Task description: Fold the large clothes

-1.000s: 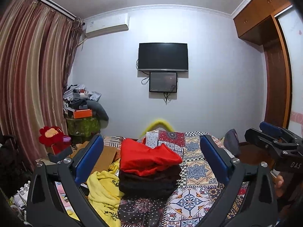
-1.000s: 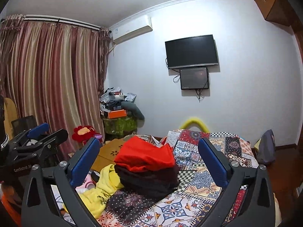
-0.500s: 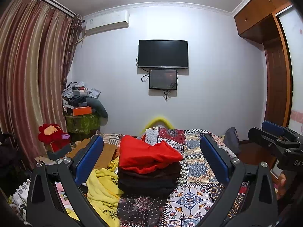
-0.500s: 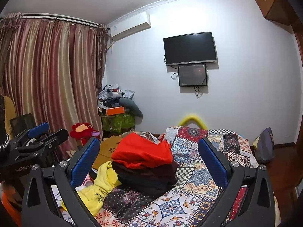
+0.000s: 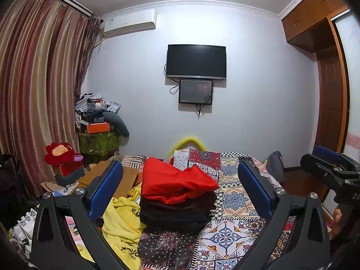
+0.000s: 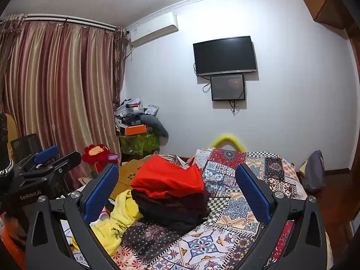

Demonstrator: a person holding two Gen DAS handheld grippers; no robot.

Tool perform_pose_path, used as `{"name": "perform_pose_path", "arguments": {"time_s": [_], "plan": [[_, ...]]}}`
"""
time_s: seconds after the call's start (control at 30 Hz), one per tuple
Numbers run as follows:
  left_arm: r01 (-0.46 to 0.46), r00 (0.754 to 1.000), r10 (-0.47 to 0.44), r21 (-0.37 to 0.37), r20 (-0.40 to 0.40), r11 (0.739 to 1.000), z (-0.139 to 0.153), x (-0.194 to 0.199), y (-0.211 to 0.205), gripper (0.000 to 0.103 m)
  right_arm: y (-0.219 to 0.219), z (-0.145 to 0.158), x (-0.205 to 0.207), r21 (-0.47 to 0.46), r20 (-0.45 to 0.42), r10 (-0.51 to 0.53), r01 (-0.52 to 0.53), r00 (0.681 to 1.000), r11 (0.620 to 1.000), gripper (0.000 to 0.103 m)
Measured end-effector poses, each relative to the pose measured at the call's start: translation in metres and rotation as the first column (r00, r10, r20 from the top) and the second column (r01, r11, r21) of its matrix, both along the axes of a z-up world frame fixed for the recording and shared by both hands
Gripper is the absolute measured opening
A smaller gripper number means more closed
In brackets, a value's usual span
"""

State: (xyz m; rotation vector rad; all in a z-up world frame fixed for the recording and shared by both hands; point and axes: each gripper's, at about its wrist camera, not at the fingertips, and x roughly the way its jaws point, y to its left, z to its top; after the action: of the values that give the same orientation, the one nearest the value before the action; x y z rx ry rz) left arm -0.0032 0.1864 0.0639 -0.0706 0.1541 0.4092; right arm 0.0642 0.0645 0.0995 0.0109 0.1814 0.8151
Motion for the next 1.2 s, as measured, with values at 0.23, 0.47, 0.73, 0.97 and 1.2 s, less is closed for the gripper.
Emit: {"name": "perform_pose_path", "arguments": {"time_s": [0.23,0.47,0.73,0.97,1.2], "plan": [[0.001,1.000,-0.002,-0.011,-0.009,1.000,-0.002,0.002,0.000,0.102,-0.001,-0.001,0.001,0.002,-0.005,-0.003,0.003,1.000,1.000,0.103],[0.001,1.000,-0.002,-0.013,-0.012,1.000,-0.002,0.002,-0.001,0.102,-0.001,-0.002,0.006,0.007,-0.016,0.000,0.000,1.000,1.000,0.103],[0.041,0.999,-0.041,-0.028,-0.024,0.999,-0.004,0.005,0.006,0.102,-0.001,-0.004,0.006,0.008,-0.018,0.000,0.000,1.000,1.000,0.103],[0.053,0.998,-0.054,-0.033,-0.029,0.998,-0.005,0.007,0.009,0.102,-0.001,-0.005,0.007,0.010,-0.021,-0.003,0.003,1.000,1.000,0.103],[0.058,0.998,-0.059,-0.028,-0.031,0.998,-0.005,0.007,0.010,0.102,0.001,-0.005,0.008,0.010,-0.017,-0.005,0.005,1.000,1.000,0.103]]}}
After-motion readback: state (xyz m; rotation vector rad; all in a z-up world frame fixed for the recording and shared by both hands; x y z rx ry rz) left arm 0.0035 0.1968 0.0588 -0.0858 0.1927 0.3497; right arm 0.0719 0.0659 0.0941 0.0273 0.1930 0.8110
